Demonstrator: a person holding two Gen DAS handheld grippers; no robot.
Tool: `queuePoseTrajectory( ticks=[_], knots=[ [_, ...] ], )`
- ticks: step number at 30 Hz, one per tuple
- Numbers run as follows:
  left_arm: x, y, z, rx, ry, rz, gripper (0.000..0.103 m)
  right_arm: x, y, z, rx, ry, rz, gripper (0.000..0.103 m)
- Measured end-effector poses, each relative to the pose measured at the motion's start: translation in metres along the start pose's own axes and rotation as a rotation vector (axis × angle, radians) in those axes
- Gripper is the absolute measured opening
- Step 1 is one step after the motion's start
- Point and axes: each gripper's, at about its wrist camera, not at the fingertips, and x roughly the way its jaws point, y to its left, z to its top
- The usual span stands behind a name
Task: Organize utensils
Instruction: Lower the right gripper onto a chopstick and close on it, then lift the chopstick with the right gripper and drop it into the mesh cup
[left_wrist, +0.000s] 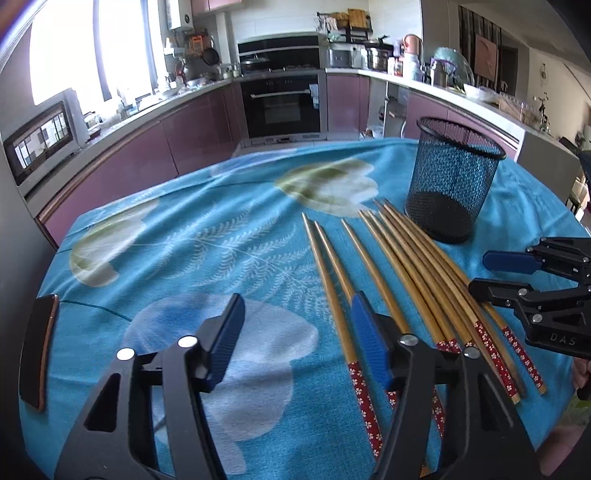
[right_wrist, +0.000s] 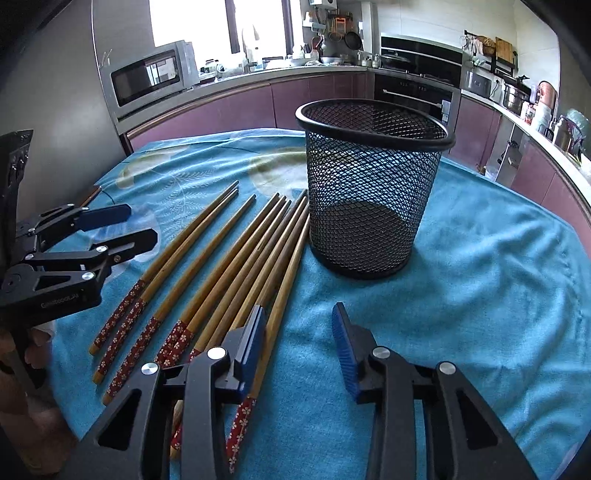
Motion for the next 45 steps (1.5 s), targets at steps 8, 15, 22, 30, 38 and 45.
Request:
queuePoseTrajectory(
  ticks=[8,15,22,30,38,45],
  knots=[
    [0.021,-0.002,0.008,0.021,0.055,-0.049,0.04,0.01,0.002,0.009,-0.014,0.035,-0.025,0.03],
    [0.038,-0.009,0.017,0.054,0.111,-0.072,0.026,0.017,0.001,0.019,-0.02,0.046,-0.024,0.023],
    [0.046,-0.01,0.022,0.032,0.13,-0.096,0.011,0.018,0.0,0.022,-0.008,0.054,0.015,0.007],
    [0.031,-0.001,0.022,-0.047,0.093,-0.102,0.007,0.005,-0.004,0.021,0.015,0.016,0.042,0.006],
    [-0.03,0.015,0.042,-0.094,-0.037,-0.201,0.007,-0.038,-0.012,0.03,0.025,-0.105,0.122,0.006],
    [-0.09,0.013,0.073,-0.101,-0.193,-0.322,0.007,-0.083,-0.024,0.05,0.049,-0.264,0.174,0.006]
  ],
)
